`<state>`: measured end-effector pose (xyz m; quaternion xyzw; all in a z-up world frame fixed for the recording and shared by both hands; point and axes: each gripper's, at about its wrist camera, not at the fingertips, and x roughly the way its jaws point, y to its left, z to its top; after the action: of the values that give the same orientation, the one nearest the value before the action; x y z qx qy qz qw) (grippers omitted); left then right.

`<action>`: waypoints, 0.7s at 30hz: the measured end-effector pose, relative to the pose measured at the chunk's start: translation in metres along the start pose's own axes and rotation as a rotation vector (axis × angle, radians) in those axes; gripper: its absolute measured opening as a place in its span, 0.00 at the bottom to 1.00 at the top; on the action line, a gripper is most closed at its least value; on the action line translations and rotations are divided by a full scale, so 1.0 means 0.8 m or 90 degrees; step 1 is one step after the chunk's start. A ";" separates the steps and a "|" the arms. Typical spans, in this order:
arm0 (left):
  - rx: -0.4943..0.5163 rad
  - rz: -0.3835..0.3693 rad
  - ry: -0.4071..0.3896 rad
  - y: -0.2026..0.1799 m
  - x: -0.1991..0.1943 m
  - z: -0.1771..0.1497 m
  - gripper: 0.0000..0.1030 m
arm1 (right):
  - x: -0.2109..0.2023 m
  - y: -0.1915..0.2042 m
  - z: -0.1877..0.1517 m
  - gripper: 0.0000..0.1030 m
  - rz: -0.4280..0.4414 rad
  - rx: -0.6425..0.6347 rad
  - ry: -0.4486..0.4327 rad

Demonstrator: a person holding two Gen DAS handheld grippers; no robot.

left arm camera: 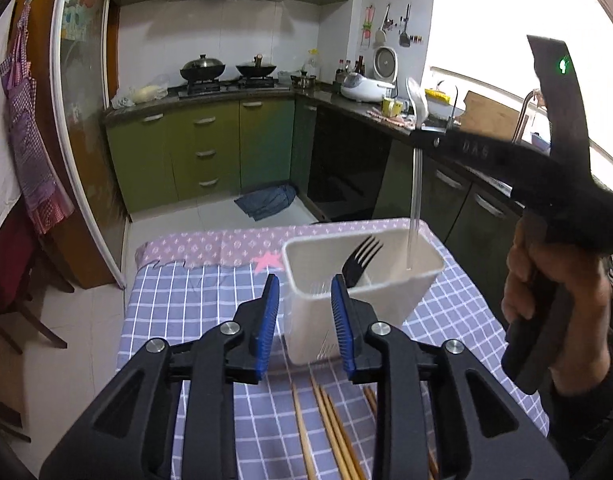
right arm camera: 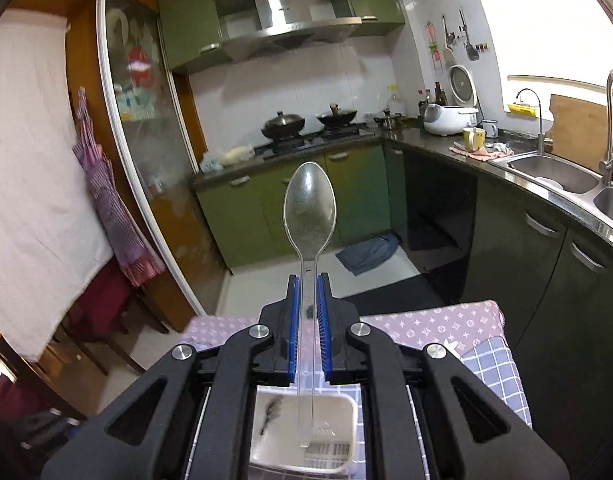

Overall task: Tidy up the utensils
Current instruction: 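Lift the fork and spoon and drop both into the white caddy, then grasp one wooden chopstick with the left tool and lift it upright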

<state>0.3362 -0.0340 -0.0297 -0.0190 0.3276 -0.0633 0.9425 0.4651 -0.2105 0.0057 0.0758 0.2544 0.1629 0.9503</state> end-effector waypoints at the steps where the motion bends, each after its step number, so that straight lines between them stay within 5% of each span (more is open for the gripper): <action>1: 0.001 0.002 0.005 0.002 0.000 -0.002 0.25 | -0.001 -0.002 -0.007 0.09 0.000 -0.004 0.000; 6: -0.003 0.007 0.057 0.007 0.005 -0.014 0.25 | -0.030 -0.008 -0.045 0.09 -0.013 -0.040 -0.008; 15: 0.006 0.013 0.142 0.011 -0.008 -0.053 0.26 | -0.046 -0.004 -0.110 0.10 -0.029 -0.111 0.067; 17: 0.007 0.013 0.161 0.011 -0.011 -0.062 0.30 | -0.048 -0.008 -0.116 0.24 -0.021 -0.105 0.076; 21: 0.015 0.019 0.190 0.010 -0.014 -0.075 0.31 | -0.064 -0.008 -0.120 0.28 -0.015 -0.107 0.076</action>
<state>0.2915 -0.0240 -0.0704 0.0066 0.4637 -0.0551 0.8842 0.3767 -0.2287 -0.0548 -0.0171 0.2966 0.1768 0.9383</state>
